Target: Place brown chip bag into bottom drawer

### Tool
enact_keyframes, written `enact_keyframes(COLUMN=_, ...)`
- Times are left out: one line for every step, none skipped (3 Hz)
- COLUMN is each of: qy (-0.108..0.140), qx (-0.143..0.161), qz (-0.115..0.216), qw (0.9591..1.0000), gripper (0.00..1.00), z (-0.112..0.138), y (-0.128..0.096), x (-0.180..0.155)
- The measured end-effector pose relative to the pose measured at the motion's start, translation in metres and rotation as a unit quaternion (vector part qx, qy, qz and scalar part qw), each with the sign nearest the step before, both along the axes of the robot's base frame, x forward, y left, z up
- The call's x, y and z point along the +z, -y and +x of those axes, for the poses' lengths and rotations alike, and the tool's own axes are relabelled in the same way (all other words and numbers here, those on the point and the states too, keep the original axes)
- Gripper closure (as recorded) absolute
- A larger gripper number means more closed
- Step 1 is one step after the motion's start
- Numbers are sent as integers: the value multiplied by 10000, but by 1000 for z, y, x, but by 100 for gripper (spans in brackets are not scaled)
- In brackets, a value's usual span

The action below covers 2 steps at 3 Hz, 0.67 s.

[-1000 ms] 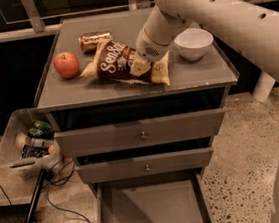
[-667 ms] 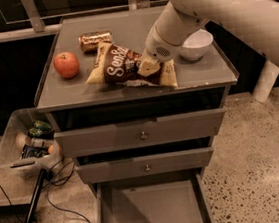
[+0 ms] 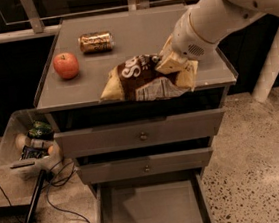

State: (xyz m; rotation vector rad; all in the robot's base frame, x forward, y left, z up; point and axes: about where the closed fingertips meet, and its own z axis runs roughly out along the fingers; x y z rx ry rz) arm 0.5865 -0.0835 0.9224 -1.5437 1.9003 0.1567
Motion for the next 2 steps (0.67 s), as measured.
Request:
enact_keyframes(qy=219, qx=8, qz=44, qw=9997, gripper=100, z=-37, y=19, x=14)
enact_keyframes(qy=263, qx=36, qz=93, qw=9996, gripper=100, z=-68, y=31, x=16)
